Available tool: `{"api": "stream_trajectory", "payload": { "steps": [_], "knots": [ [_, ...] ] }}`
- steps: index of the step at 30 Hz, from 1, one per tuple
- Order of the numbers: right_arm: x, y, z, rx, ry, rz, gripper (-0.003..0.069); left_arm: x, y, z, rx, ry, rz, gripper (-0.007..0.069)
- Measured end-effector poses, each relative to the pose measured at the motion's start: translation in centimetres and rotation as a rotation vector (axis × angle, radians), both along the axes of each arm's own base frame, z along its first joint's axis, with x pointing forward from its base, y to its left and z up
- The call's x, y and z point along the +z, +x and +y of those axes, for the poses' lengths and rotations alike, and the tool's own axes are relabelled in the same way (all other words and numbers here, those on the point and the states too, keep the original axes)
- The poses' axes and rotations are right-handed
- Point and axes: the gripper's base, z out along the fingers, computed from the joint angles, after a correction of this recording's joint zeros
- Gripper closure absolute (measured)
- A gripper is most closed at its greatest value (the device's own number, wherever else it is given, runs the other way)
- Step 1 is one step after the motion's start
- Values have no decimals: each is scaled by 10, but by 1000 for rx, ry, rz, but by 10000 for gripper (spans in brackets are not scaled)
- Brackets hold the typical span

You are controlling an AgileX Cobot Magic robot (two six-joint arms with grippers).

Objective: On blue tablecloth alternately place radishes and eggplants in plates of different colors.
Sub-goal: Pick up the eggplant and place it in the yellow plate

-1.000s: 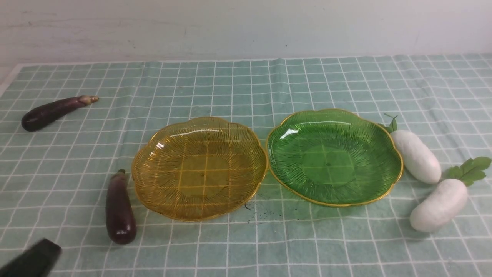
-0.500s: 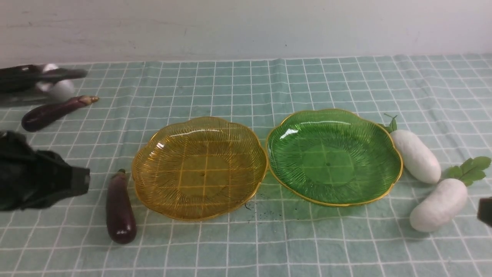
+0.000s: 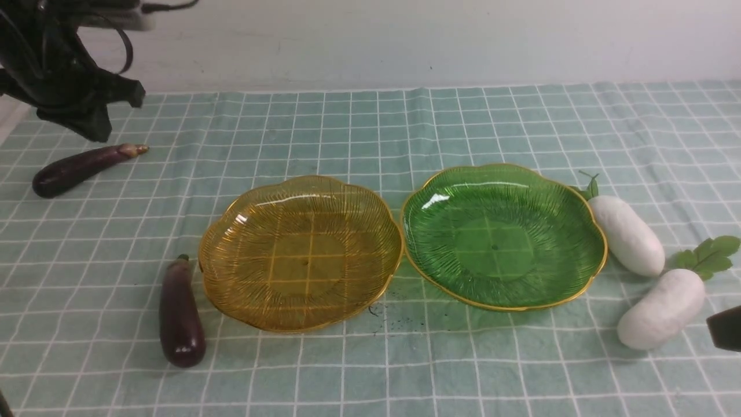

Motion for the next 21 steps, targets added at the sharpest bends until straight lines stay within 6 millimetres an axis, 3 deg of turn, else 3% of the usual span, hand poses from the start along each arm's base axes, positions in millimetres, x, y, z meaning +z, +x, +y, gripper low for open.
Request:
{"api": "stream_trajectory", "payload": {
  "steps": [3,4,7,9,11,17,21],
  "knots": [
    [-1,2,0,0,-3,-2,604,-18,24,21,29,-52,-17,611],
    [-1,2,0,0,-4,-3,604,-16,24,22,31,-51,-24,611],
    [0,3,-1,-7,-6,-20,604,-37,40,35,49,-31,-9,611],
    [1,5,-1,-14,-5,-36,604,-54,53,48,62,65,6,608],
    [1,5,-1,-16,-5,-39,604,-59,58,54,67,114,7,594],
    [2,6,-1,-25,-4,-56,604,-70,69,68,86,252,8,424],
    [3,8,-2,-34,-4,-79,604,-82,72,72,87,274,25,245]
  ]
}}
